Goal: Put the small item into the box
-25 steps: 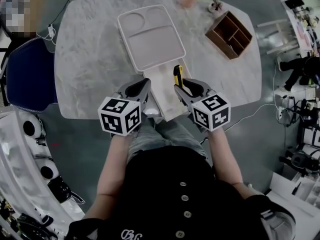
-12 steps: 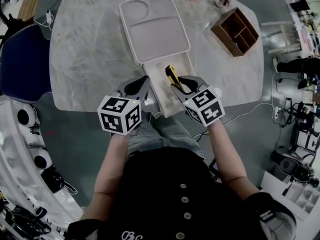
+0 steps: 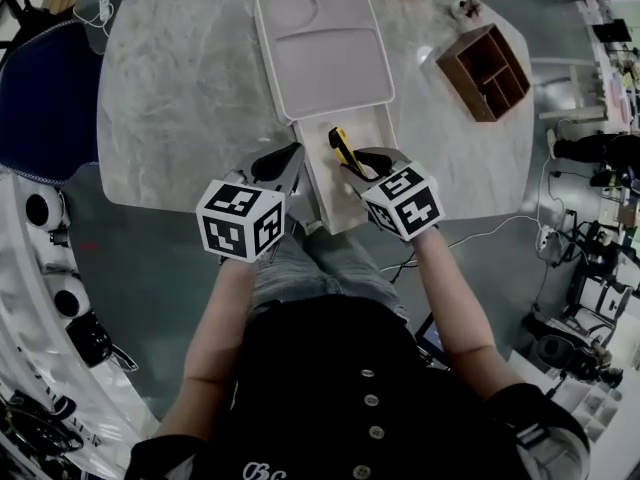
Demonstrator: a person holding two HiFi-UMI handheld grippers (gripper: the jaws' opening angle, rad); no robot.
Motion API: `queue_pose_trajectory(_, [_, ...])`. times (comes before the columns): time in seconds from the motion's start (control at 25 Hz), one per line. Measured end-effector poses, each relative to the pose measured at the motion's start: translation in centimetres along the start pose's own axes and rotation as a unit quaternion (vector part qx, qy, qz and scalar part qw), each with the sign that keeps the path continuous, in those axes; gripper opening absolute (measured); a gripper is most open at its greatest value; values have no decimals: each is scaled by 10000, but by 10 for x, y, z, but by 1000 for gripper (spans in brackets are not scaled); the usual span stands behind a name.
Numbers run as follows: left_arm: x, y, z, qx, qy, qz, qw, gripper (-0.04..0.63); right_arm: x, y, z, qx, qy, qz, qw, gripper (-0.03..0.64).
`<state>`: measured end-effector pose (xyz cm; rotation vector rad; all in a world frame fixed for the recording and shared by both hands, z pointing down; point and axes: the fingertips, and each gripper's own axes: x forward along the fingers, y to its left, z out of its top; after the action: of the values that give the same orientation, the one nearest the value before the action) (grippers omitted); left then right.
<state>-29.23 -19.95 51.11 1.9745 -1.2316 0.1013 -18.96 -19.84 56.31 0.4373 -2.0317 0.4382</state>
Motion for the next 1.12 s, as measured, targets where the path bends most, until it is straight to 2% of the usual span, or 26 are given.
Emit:
queue_pose_trajectory(0.16, [4, 6, -2, -39, -13, 59, 10000, 18, 9, 1, -3, -323, 263, -75, 9991, 118])
queue_pose_trajectory(0.36, [9, 10, -11, -17, 69, 120, 9999, 17, 17, 4, -7, -403, 503, -68, 9979, 120])
queue_pose_trajectory(0.92, [10, 15, -22, -310, 20, 273, 9991, 18, 31, -4, -12, -281, 702, -122, 9971, 120])
queue_pose_trajectory(1.12, [6, 14, -25, -279, 44, 316, 9991, 18, 32, -2, -11, -251, 626, -128, 9976, 120])
